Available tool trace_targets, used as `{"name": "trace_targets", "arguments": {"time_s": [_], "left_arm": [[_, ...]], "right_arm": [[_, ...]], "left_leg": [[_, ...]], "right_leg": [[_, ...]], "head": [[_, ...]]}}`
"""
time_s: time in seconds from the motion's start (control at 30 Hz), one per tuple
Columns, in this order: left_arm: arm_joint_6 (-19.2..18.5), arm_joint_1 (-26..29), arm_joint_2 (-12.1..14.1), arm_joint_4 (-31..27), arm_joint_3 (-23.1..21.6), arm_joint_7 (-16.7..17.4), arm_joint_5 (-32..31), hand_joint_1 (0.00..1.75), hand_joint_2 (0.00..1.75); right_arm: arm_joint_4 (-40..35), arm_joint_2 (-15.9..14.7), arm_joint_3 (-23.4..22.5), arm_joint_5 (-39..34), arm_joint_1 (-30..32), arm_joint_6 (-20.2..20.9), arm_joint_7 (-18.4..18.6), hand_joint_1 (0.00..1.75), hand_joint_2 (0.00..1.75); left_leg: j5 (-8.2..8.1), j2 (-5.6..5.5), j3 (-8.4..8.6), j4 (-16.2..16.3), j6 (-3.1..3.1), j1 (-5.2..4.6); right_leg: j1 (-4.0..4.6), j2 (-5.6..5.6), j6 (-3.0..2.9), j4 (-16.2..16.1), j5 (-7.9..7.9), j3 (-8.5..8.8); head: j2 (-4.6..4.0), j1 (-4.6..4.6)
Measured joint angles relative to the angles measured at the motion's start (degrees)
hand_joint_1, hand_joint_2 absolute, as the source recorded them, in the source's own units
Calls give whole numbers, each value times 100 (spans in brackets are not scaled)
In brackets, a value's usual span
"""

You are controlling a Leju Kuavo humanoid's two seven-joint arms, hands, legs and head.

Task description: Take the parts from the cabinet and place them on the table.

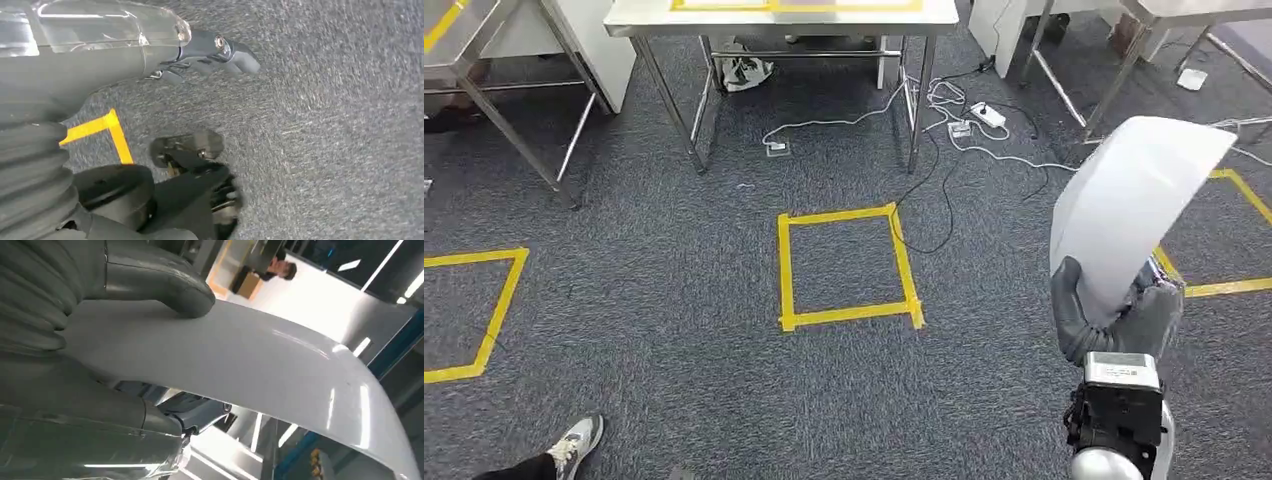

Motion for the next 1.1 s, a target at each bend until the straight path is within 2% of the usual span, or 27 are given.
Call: {"name": "trace_targets", "arguments": {"time_s": [0.03,0.07,0.1,0.13,0.17,0.2,0.23,0.3,0.37,0.43,0.5,0.53,0.63,0.67,0.8,0.83,0.87,0.9,0.93,0.97,1.0,1.03,1.07,1.1], "left_arm": [[0,2,0,0,0,0,0,0,175],[0,11,-2,2,0,66,0,0,175],[0,9,2,2,0,98,0,0,175],[0,1,9,2,0,124,0,0,175],[0,0,7,2,0,140,0,0,175],[0,0,-4,0,0,144,0,0,175],[-2,5,-7,0,0,155,0,0,175],[-7,2,4,0,0,144,-9,0,175],[-9,1,4,0,4,107,-24,0,175],[-15,2,-4,0,4,70,-26,0,175],[-15,2,-4,0,4,48,-28,0,175],[-15,2,2,0,4,48,-28,0,175],[-15,2,4,0,4,52,-28,0,175],[-13,2,4,0,4,61,-33,0,175],[-11,3,4,0,4,111,-33,0,175],[-4,5,7,0,4,116,-33,0,175],[4,7,26,2,4,133,-33,0,175],[24,5,22,2,4,142,-35,0,175],[48,11,2,-2,4,149,-39,0,175],[63,8,4,0,4,157,-44,0,175],[70,5,11,0,9,177,-46,0,175],[72,10,9,0,11,190,-54,0,175],[72,21,9,0,11,195,-70,0,175],[81,34,4,0,11,210,-107,0,175]], "right_arm": [[6,0,2,0,-1,0,2,175,175],[70,2,37,-48,-6,0,24,175,175],[70,2,39,-77,-12,0,24,175,175],[70,-2,39,-100,-15,0,24,175,175],[72,-11,46,-146,-14,0,24,175,175],[74,-22,55,-177,-10,0,24,175,175],[74,-28,68,-190,-10,0,24,175,175],[76,-59,94,-210,-18,0,24,175,175],[76,-61,109,-254,-30,0,26,175,175],[81,-61,120,-267,-40,0,44,175,175],[81,-61,129,-284,-42,0,61,175,175],[83,-61,133,-295,-43,0,61,175,175],[83,-61,146,-310,-44,0,66,175,175],[83,-61,149,-310,-44,0,66,175,175],[83,-61,149,-310,-42,0,66,175,175],[83,-61,149,-310,-38,0,66,175,175],[92,-61,151,-310,-20,0,63,175,175],[96,-61,153,-310,-13,0,59,175,175],[92,-59,157,-306,-21,0,57,175,175],[83,-68,146,-291,-31,0,41,175,175],[76,-85,144,-269,-13,0,39,175,175],[79,-92,142,-258,49,0,39,175,175],[79,-96,142,-247,118,0,39,175,175],[79,-96,140,-236,171,0,39,175,175]], "left_leg": [[-54,1,-68,148,-6,1],[681,64,589,-1018,23,24],[828,182,881,-1502,74,-1],[807,193,963,-1693,95,-18],[796,180,972,-1694,120,-14],[803,168,979,-1712,84,3],[805,158,990,-1714,87,-1],[804,125,986,-1714,91,-15],[799,93,983,-1713,144,-36],[805,74,974,-1712,157,-56],[802,57,968,-1709,177,-65],[801,53,966,-1708,177,-66],[802,40,968,-1707,178,-64],[803,36,968,-1707,180,-63],[811,17,972,-1713,181,-58],[761,13,936,-1744,209,-57],[694,-23,1007,-1820,322,-62],[707,-78,1181,-1918,380,-44],[744,-81,1246,-2029,419,-22],[741,-67,1284,-2039,433,8],[741,-77,1302,-2034,433,34],[718,-79,1317,-2031,405,54],[689,-88,1335,-2025,362,75],[651,-107,1383,-2022,319,103]], "right_leg": [[0,-19,0,0,0,0],[7,-170,46,5,-34,47],[5,-176,63,4,-45,65],[41,-170,99,37,-66,58],[40,-170,115,41,-66,50],[50,-169,-6,70,-110,51],[53,-169,-85,70,-90,51],[45,-173,-113,59,-84,58],[33,-179,-112,49,-79,63],[11,-193,-37,30,-69,65],[-13,-201,154,-4,-62,79],[-15,-202,177,-9,-59,80],[-13,-206,185,-10,-61,80],[-13,-206,203,-9,-62,80],[2,-215,205,-7,-61,80],[-30,-230,232,5,-7,122],[-37,-262,325,115,69,107],[-30,-260,362,198,97,63],[-35,-181,356,344,-19,-25],[-34,-89,316,688,-230,-225],[-49,-40,331,1175,-450,-520],[-74,-28,394,1713,-650,-856],[-100,-27,413,2137,-762,-1153],[-125,-28,440,2224,-714,-1264]], "head": [[0,-11],[0,-125],[0,-140],[0,-168],[0,-168],[0,-142],[0,-113],[0,-61],[0,-13],[0,24],[0,39],[0,42],[0,37],[0,33],[0,11],[0,7],[0,-4],[0,-26],[0,-24],[-2,-15],[0,35],[0,55],[0,61],[0,63]]}}
